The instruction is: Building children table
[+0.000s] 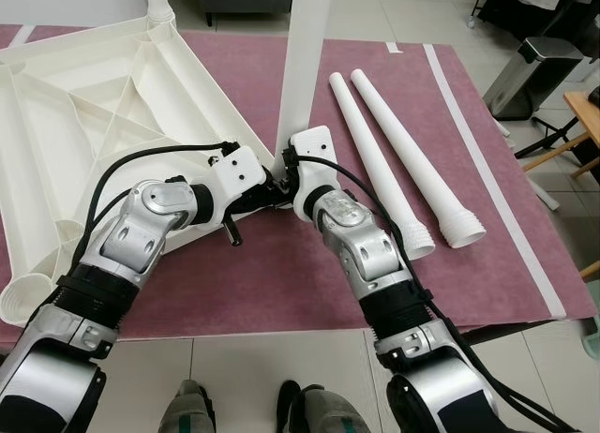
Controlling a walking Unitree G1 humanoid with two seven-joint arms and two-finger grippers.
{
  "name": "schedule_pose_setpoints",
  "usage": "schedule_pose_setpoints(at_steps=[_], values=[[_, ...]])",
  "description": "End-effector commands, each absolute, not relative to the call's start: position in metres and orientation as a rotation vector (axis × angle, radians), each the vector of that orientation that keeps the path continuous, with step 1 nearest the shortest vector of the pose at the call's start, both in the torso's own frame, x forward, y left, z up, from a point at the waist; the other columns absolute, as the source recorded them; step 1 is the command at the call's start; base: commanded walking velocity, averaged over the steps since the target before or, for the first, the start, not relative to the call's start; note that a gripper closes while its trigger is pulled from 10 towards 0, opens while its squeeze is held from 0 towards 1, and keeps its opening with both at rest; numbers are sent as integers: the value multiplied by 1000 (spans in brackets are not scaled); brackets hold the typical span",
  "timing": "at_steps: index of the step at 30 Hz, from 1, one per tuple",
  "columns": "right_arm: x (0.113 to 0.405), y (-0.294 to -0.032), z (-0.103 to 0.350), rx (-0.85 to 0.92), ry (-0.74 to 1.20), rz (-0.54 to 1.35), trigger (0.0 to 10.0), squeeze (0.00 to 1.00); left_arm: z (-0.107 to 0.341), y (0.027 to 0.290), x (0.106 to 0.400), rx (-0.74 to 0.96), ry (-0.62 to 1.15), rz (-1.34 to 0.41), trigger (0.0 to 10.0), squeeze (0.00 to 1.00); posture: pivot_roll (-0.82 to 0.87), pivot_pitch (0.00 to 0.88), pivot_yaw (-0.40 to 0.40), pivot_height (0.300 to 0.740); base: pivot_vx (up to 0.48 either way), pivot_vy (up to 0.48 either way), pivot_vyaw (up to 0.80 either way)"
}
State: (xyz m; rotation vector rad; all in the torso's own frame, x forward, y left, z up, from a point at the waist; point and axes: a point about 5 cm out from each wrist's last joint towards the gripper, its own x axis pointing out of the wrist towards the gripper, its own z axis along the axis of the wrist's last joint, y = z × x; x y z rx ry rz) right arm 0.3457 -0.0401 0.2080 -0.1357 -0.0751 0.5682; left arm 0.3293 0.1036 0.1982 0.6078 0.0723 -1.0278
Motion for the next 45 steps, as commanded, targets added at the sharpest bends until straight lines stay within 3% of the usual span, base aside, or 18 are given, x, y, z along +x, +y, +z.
schedule_pose_setpoints(at_steps=[1, 5, 6, 8, 11, 13, 17, 21, 22, 23, 30, 37, 38, 40, 41, 42, 44, 45], values=[[340, -35, 211, -127, -102, 642, 10000, 0, 210, 100, 326, 615, -26, -1000, 0, 0, 132, 176, -39, 740, 0, 0, 0], [335, -42, 216, -156, -139, 730, 10000, 0, 210, 100, 316, 615, -38, -1056, 0, 0, 129, 175, -36, 740, 0, 0, 0], [329, -51, 220, -205, -163, 845, 10000, 0, 208, 102, 301, 621, -48, -1128, 0, 0, 127, 176, -34, 740, 0, 0, 0], [329, -51, 220, -205, -163, 845, 10000, 0, 208, 102, 301, 621, -48, -1128, 0, 0, 127, 176, -34, 740, 0, 0, 0], [318, -63, 223, -285, -165, 1052, 10000, 0, 204, 108, 271, 630, -43, -1248, 0, 0, 137, 176, -42, 740, 0, 0, 0], [318, -63, 223, -285, -165, 1052, 10000, 0, 204, 108, 271, 630, -43, -1248, 0, 0, 137, 176, -42, 740, 0, 0, 0], [306, -73, 219, -344, -114, 1282, 10000, 0, 203, 119, 243, 622, -24, -1330, 0, 0, 147, 177, -50, 740, 0, 0, 0], [305, -74, 218, -342, -103, 1315, 10000, 0, 203, 120, 240, 618, -24, -1335, 0, 0, 147, 177, -51, 740, 0, 0, 0], [302, -74, 217, -324, -96, 1355, 8863, 0, 203, 120, 238, 611, -27, -1336, 0, 0, 149, 179, -54, 740, 0, 0, 0], [300, -73, 217, -299, -92, 1383, 0, 0, 204, 119, 237, 603, -31, -1335, 0, 0, 150, 178, -55, 740, 0, 0, 0], [296, -70, 218, -230, -82, 1428, 0, 0, 207, 116, 236, 588, -40, -1330, 0, 0, 147, 198, -45, 740, 0, 0, 0], [303, -70, 210, -247, -32, 1342, 0, 0, 211, 118, 236, 586, -39, -1314, 0, 0, 145, 204, -42, 740, 0, 0, 0], [313, -68, 208, -252, -12, 1212, 0, 0, 212, 119, 242, 597, -38, -1281, 0, 0, 145, 200, -42, 740, 0, 0, 0], [313, -68, 208, -252, -12, 1212, 0, 0, 212, 119, 242, 597, -38, -1281, 0, 0, 145, 200, -42, 740, 0, 0, 0], [324, -68, 206, -257, 9, 1059, 0, 0, 212, 119, 251, 612, -38, -1239, 0, 0, 143, 196, -43, 740, 0, 0, 0], [324, -68, 206, -257, 9, 1059, 0, 0, 212, 119, 251, 612, -38, -1239, 0, 0, 143, 196, -43, 740, 0, 0, 0], [342, -69, 201, -238, 63, 766, 0, 0, 214, 119, 272, 639, -35, -1149, 0, 0, 142, 193, -45, 740, 0, 0, 0], [342, -69, 201, -238, 63, 766, 0, 0, 214, 119, 272, 639, -35, -1149, 0, 0, 142, 193, -45, 740, 0, 0, 0]])
